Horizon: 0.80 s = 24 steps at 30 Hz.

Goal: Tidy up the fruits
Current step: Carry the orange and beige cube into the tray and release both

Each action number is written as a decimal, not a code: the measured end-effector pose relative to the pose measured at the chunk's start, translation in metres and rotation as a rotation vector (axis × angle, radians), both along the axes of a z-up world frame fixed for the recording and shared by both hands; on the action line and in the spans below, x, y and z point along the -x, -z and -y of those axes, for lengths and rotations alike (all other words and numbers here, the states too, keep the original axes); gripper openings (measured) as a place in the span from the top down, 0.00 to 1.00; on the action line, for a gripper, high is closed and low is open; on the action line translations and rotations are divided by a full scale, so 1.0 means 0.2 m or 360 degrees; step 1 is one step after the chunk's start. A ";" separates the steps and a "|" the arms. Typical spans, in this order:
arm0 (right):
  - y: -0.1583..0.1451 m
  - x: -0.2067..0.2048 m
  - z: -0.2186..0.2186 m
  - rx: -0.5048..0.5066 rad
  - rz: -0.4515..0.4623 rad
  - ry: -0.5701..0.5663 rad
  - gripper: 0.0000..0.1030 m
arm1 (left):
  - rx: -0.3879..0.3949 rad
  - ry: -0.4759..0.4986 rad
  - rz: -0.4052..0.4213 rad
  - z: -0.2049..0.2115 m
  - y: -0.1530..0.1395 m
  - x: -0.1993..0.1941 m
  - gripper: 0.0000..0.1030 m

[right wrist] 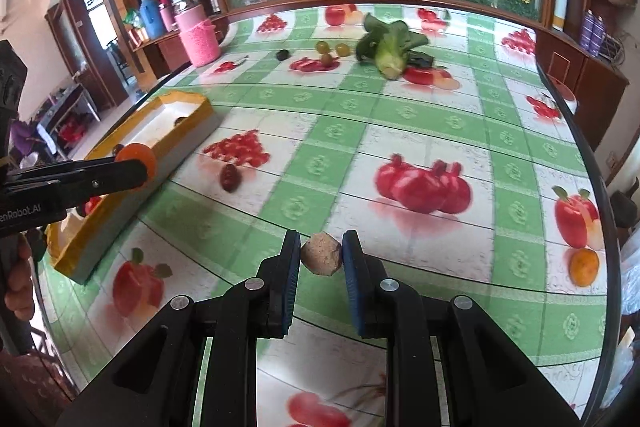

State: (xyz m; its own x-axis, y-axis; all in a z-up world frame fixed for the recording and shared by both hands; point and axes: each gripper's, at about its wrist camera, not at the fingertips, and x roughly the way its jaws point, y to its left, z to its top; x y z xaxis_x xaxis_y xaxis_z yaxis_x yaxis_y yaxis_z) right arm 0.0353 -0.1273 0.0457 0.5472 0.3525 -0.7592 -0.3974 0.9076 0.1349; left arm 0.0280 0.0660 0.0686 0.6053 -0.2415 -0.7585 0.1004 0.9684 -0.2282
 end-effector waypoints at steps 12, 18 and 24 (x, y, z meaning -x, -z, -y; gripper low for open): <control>-0.13 -0.06 -0.57 -0.0026 0.0062 -0.0267 0.79 | -0.0034 -0.0238 0.0045 -0.54 -0.07 0.08 0.65; -0.19 -0.14 -0.87 -0.0025 0.0100 -0.0391 0.80 | -0.0138 -0.0295 0.0016 -0.75 -0.05 0.05 0.65; -0.14 -0.23 -1.10 0.0000 0.0061 -0.0458 0.80 | -0.0173 -0.0295 -0.0014 -0.87 0.00 -0.05 0.65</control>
